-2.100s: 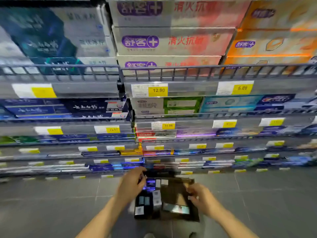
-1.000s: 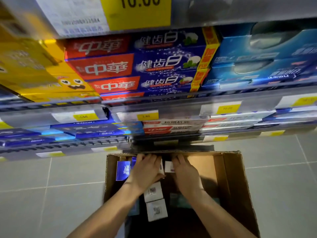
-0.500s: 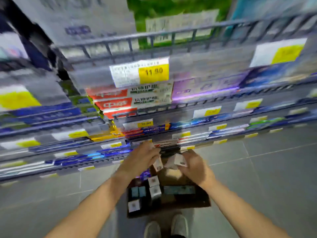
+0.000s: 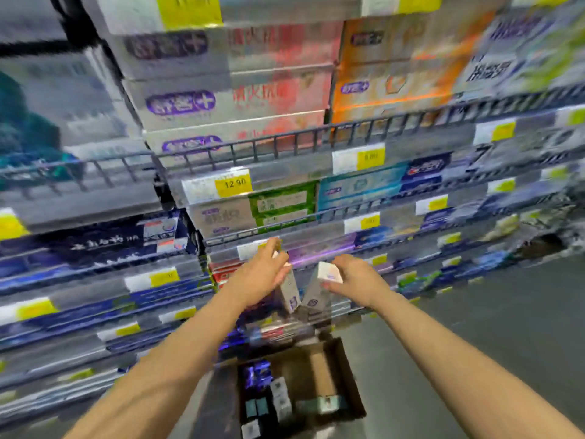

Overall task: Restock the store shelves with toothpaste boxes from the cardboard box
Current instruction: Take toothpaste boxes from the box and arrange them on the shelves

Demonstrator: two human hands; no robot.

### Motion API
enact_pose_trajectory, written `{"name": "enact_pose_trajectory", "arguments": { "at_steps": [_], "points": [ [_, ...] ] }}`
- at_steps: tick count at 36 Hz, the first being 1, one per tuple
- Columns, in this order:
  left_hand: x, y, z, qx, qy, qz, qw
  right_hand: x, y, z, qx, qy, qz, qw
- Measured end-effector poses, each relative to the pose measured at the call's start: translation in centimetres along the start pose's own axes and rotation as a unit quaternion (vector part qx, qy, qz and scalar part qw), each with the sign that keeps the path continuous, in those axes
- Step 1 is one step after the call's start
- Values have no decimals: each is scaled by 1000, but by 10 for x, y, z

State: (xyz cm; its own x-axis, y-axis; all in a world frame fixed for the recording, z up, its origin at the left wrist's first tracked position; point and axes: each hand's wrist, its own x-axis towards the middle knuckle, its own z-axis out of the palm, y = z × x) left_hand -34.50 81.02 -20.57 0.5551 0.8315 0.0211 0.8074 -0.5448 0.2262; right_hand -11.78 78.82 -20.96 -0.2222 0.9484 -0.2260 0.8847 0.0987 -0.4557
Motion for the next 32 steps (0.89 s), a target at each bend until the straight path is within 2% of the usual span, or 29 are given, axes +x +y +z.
{"name": "enact_pose_trajectory", "arguments": {
  "at_steps": [6,12,15,22,24,28,32],
  "points": [
    [4,31,-41,43,59,17,997,-24,-7,-64,10,0,-31,999],
    [11,93,-96,170,177,-24,969,-61,-1,-118,60,15,-73,995],
    [20,124,-127,180,215,-83,956,-85,9,-153,94,19,-95,991],
    [31,194,-193,151,224,-175,947,-145,33,-239,115,64,-127,983],
    [31,212,-213,146,247,-172,942,-161,36,-262,154,79,-136,976],
    [35,233,-242,124,276,-154,941,-179,43,-303,151,144,-154,966],
    [38,255,-262,146,263,-123,946,-190,49,-333,251,175,-175,936]
  ]
}}
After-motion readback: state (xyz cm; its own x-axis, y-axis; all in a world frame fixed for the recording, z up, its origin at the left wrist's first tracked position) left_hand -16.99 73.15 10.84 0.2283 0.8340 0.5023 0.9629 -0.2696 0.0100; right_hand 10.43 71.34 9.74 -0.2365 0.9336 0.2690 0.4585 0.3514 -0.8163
